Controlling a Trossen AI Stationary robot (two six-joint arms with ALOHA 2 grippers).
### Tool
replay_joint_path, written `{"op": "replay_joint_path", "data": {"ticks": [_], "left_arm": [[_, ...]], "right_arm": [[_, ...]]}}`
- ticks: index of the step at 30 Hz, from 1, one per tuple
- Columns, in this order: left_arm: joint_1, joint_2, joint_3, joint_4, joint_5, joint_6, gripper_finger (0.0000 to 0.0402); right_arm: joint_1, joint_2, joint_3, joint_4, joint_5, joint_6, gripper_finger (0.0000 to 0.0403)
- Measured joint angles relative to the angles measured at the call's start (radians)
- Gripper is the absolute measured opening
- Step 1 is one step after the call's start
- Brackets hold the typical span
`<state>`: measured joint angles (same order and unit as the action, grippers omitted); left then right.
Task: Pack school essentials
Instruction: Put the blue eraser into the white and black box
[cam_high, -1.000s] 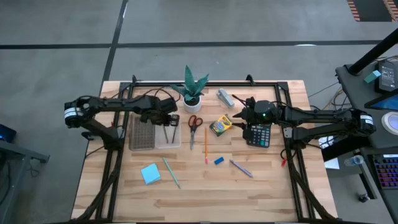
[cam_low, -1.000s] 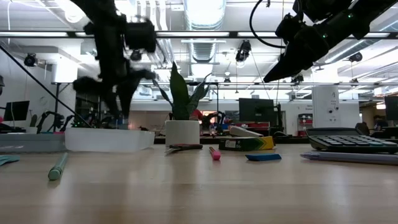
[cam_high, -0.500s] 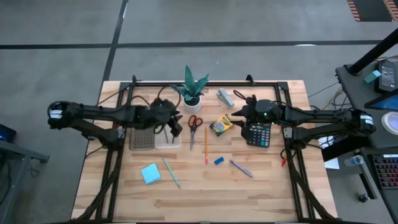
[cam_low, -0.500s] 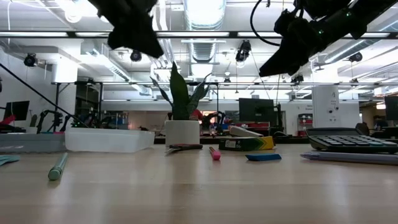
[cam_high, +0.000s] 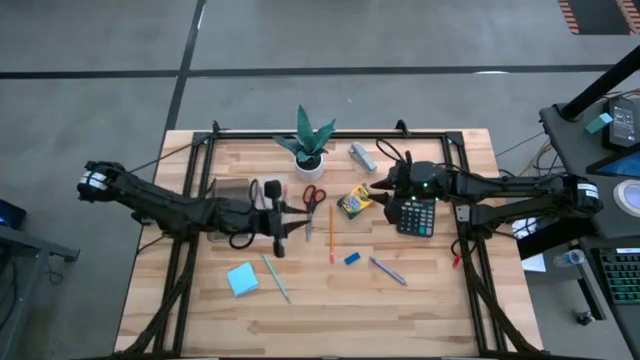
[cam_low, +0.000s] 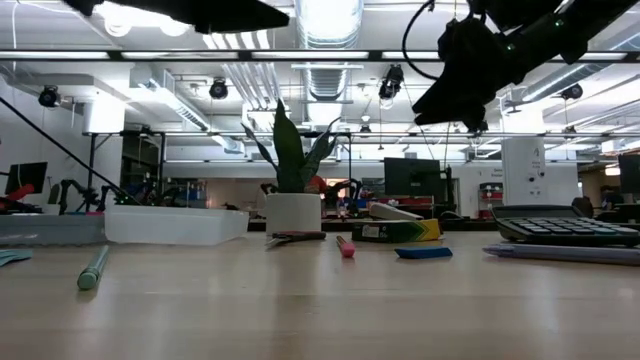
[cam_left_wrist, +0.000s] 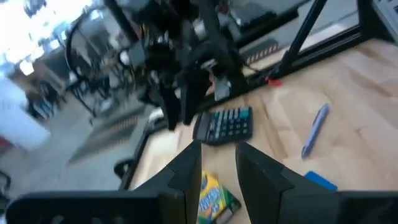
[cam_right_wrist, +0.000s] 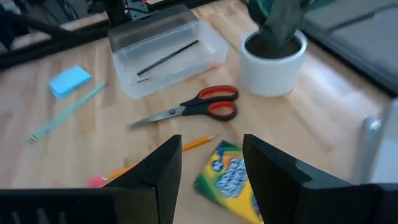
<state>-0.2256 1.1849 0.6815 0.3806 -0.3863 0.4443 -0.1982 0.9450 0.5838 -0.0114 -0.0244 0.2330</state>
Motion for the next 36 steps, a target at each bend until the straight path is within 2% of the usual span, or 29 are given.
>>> {"op": "replay_joint_path", "data": {"ticks": [5,11,16,22,25,31,36], "left_arm": [[0.029,-0.039,-0.126,0.162,0.011,0.032,0.0082],[0.034,-0.071,-0.227,0.322,0.013,0.013,0.0082],[0.034,-0.101,-0.237,0.449,0.013,0.033,0.0082],[0.031,-0.135,-0.277,0.436,0.015,-0.146,0.0082],[0.017,-0.131,-0.318,0.431,0.015,-0.221,0.0082],[0.014,-0.134,-0.332,0.503,0.015,-0.203,0.0082],[0.014,-0.134,-0.320,0.647,0.015,-0.197,0.0082]], "right_arm": [[0.042,0.033,0.000,0.036,0.000,0.216,0.0160],[0.117,0.067,0.000,0.055,-0.001,0.350,0.0160],[0.211,0.093,0.004,0.048,-0.002,0.346,0.0160],[0.324,0.158,0.064,0.046,0.054,0.352,0.0160],[0.344,0.202,0.113,0.033,0.077,0.328,0.0160],[0.346,0.300,0.241,-0.079,0.077,0.389,0.0160],[0.373,0.397,0.398,-0.318,0.077,0.485,0.0160]]}}
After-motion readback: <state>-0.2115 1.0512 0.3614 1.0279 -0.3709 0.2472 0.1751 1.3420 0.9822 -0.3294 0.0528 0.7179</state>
